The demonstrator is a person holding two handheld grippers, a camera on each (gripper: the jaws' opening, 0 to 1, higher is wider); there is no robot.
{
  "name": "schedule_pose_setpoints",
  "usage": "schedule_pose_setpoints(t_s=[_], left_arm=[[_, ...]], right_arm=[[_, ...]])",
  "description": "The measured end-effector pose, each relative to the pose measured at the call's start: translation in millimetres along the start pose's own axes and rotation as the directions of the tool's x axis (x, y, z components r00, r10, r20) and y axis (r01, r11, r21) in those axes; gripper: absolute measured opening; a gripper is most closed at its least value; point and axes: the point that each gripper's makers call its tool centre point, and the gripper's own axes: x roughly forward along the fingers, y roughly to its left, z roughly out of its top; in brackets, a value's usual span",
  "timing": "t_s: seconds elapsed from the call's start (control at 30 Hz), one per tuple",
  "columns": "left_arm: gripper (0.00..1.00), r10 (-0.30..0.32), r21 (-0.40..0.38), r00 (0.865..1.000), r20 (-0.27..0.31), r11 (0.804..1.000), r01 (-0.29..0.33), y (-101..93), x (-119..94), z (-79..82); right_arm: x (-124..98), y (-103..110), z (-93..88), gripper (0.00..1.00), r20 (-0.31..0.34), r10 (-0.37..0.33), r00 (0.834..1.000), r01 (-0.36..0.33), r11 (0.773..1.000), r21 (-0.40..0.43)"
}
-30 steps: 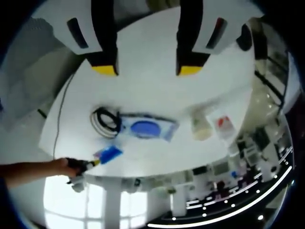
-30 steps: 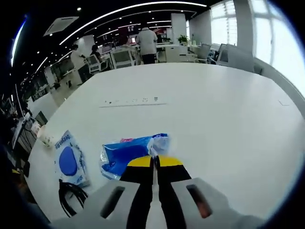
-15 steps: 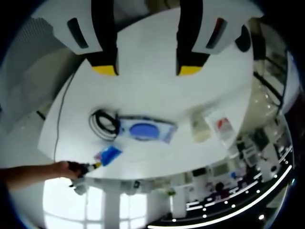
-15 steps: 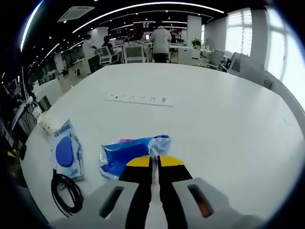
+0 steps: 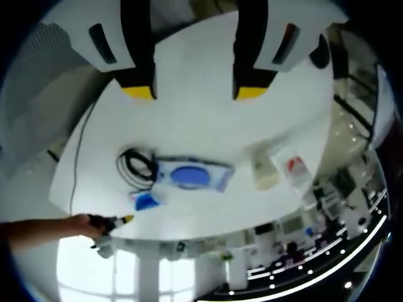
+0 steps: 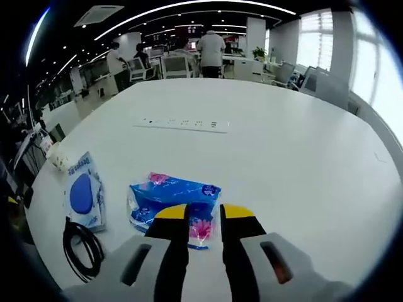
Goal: Arrange the tabletop items into an orderly group along one side of the table until the central work area is clear of visible clutter.
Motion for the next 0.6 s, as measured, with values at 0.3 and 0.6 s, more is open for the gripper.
schedule_pose_setpoints(t_s=[0.3, 0.6], left_arm=[[0.45, -0.005, 0.008, 1.0, -0.001, 1.0, 0.005, -1.0, 0, 0.3], [0.47, -0.017, 0.005, 1.0, 0.017, 1.0, 0.017, -3.4, -1, 3.7]], right_arm=[[-5, 11, -7.0, 0.36, -0.004, 0.047, 0.999, -0.047, 0.999, 0.017], [-20, 42, -11.7, 0.46, 0.015, 0.096, 0.995, -0.096, 0.995, 0.001]])
